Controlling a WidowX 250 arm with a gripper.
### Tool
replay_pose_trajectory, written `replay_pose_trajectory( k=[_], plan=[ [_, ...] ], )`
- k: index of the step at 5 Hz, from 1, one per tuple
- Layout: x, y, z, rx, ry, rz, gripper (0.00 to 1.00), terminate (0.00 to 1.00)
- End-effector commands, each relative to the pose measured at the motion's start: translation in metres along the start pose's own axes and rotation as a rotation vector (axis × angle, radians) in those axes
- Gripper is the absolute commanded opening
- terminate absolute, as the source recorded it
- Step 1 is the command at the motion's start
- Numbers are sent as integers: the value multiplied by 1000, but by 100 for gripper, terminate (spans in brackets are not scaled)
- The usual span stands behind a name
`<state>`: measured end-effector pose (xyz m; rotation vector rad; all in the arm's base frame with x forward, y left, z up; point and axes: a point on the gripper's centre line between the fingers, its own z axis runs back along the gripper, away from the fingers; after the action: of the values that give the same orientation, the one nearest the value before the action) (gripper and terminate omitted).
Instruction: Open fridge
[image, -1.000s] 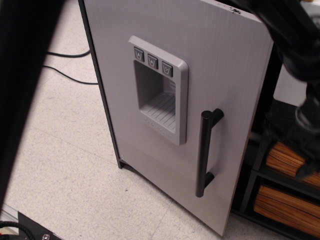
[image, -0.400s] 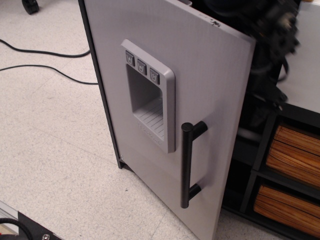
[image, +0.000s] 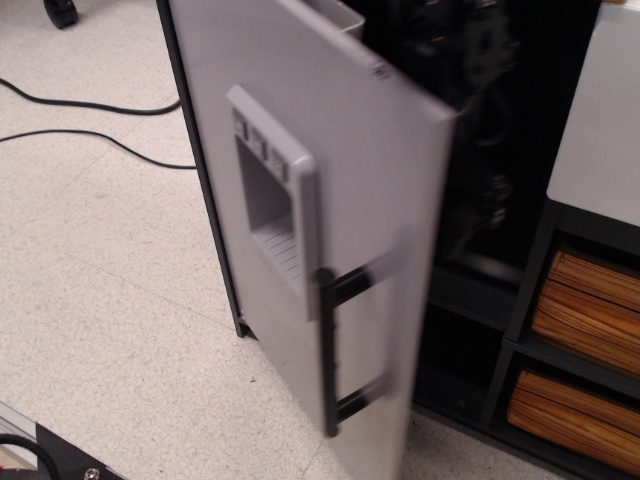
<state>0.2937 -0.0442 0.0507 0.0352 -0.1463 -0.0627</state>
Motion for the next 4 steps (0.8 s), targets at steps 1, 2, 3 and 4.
replay_pose_trajectory(
  k=[1,2,3,4],
  plan=[
    [-61,21,14,-20,-3,-171,100,0],
    [-80,33,18,-46,-28,-235,100,0],
    [-83,47,22,-47,-33,-239,100,0],
    [-81,60,15,-29,-18,-221,100,0]
  ],
)
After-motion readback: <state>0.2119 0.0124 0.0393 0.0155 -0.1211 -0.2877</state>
